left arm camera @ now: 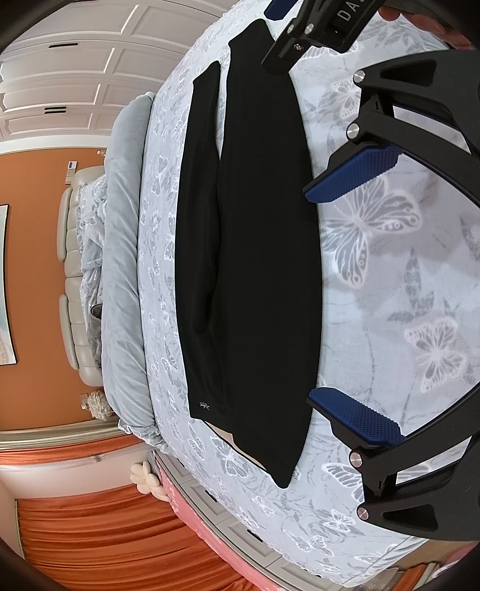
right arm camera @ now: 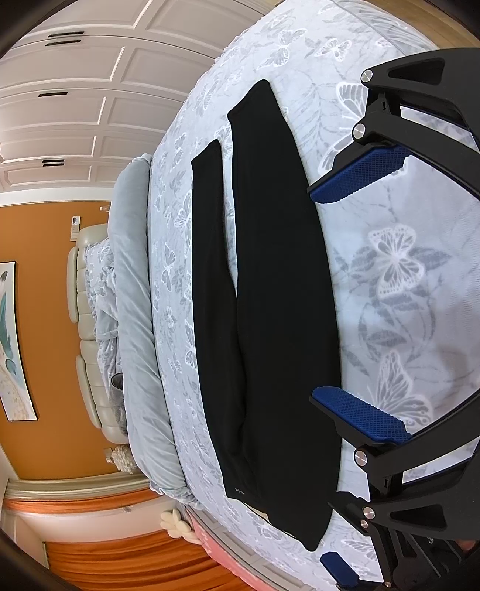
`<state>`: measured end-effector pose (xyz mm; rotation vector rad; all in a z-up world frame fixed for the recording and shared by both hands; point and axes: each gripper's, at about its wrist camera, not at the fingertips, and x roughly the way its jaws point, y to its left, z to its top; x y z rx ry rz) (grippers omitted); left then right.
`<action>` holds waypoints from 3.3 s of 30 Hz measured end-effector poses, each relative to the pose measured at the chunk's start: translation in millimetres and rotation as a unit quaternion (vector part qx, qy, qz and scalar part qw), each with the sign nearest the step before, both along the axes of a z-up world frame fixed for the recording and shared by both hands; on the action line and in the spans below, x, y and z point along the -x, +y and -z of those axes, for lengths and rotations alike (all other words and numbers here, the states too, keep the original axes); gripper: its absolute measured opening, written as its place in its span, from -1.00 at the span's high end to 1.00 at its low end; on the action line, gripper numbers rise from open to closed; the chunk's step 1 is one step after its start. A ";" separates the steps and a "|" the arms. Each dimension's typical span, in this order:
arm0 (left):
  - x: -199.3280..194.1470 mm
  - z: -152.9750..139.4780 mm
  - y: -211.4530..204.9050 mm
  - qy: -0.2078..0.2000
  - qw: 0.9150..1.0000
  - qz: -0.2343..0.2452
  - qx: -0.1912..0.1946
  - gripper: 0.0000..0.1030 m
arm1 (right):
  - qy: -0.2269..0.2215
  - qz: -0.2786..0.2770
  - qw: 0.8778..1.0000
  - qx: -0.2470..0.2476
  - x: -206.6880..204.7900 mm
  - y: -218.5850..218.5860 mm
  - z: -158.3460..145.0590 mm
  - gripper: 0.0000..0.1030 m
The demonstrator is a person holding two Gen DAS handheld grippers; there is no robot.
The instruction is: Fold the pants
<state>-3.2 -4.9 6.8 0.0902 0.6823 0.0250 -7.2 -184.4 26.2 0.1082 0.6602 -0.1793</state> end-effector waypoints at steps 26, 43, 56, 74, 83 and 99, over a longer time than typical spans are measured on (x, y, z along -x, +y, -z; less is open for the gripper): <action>-365.3 66.6 284.6 0.171 0.943 -0.217 0.188 -0.91 | 0.138 0.085 0.983 -0.086 -285.3 -325.0 62.3 -0.90; -427.0 67.3 261.3 0.140 0.972 -0.164 0.094 0.89 | 0.099 0.045 0.991 -0.079 -327.2 -331.5 69.1 0.84; -205.0 -44.3 310.1 0.011 0.985 -0.094 0.146 1.00 | -0.005 -0.055 0.998 -0.014 -139.0 -306.7 -27.1 0.86; -271.7 70.1 270.5 0.182 0.893 -0.153 0.381 -0.89 | 0.005 -0.001 0.998 -0.059 -40.9 -244.3 -9.4 -0.21; -273.0 30.3 292.3 0.137 0.892 -0.130 0.410 0.88 | -0.001 -0.072 0.995 -0.073 -41.0 -160.3 -10.9 -0.31; -158.0 86.9 322.1 0.223 0.900 -0.141 0.346 0.79 | 0.026 0.063 0.975 -0.213 -33.3 -249.2 21.6 -0.36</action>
